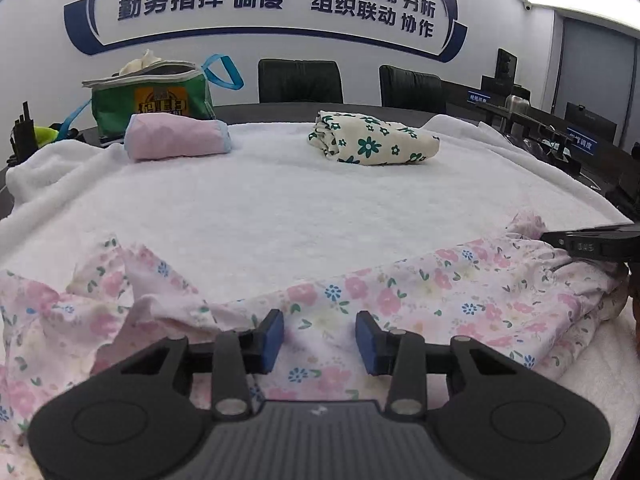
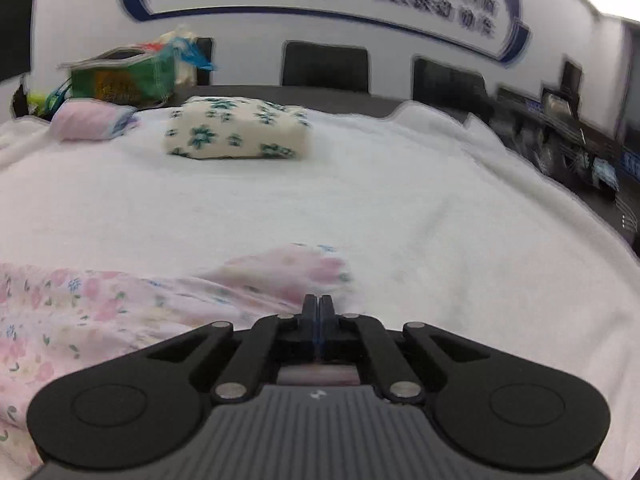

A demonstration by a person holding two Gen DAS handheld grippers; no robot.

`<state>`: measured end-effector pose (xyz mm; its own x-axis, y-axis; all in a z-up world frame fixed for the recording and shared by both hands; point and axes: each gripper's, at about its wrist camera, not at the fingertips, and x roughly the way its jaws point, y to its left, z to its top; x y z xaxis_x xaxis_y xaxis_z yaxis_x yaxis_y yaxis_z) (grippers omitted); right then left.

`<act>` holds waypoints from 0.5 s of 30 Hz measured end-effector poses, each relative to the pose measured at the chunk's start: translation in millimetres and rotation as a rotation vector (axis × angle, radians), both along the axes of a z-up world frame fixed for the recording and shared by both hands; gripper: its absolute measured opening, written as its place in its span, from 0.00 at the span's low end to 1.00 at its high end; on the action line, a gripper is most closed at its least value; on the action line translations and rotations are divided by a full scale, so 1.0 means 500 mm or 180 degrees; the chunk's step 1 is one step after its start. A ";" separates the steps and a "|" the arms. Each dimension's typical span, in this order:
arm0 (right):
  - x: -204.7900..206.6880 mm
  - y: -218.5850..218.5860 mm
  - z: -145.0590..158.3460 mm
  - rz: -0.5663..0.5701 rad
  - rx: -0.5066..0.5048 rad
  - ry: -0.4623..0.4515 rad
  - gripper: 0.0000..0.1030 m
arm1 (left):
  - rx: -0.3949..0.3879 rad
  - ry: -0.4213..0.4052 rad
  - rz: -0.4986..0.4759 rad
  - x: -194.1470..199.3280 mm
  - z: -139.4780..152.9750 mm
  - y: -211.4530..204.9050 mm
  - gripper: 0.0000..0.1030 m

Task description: Fold clothes

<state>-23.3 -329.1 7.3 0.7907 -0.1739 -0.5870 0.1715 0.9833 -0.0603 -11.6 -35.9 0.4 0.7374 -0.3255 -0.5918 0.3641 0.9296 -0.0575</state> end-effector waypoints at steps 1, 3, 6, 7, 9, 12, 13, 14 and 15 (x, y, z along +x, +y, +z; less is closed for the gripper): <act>-0.010 -0.007 0.008 0.0016 0.0064 -0.0045 0.02 | 0.0002 -0.0001 -0.0010 0.000 -0.001 0.000 0.39; -0.027 -0.005 0.038 0.0146 0.0003 -0.0239 0.18 | 0.0000 0.0003 -0.0047 0.001 -0.001 -0.001 0.44; -0.035 -0.004 0.084 0.0468 -0.0110 -0.0489 0.52 | 0.0012 0.0001 -0.0065 0.002 -0.002 -0.003 0.45; -0.029 -0.004 0.095 0.0625 -0.0142 -0.0507 0.52 | 0.0016 0.0000 -0.0066 0.002 -0.002 -0.003 0.45; -0.015 -0.002 0.101 0.1413 -0.0189 -0.0384 0.55 | 0.0016 0.0001 -0.0069 0.002 -0.002 -0.003 0.46; -0.018 -0.006 0.108 0.2907 -0.0591 -0.0238 0.71 | 0.0025 -0.0001 -0.0072 0.002 -0.002 -0.003 0.46; -0.004 -0.006 0.112 0.3115 -0.0746 -0.0021 0.74 | 0.0024 -0.0001 -0.0073 0.002 -0.002 -0.003 0.46; 0.025 -0.009 0.116 0.3195 -0.0869 0.0278 0.74 | 0.0022 0.0000 -0.0074 0.002 -0.002 -0.003 0.46; 0.051 -0.019 0.119 0.3190 -0.0870 0.0468 0.74 | 0.0020 0.0000 -0.0074 0.002 -0.002 -0.003 0.46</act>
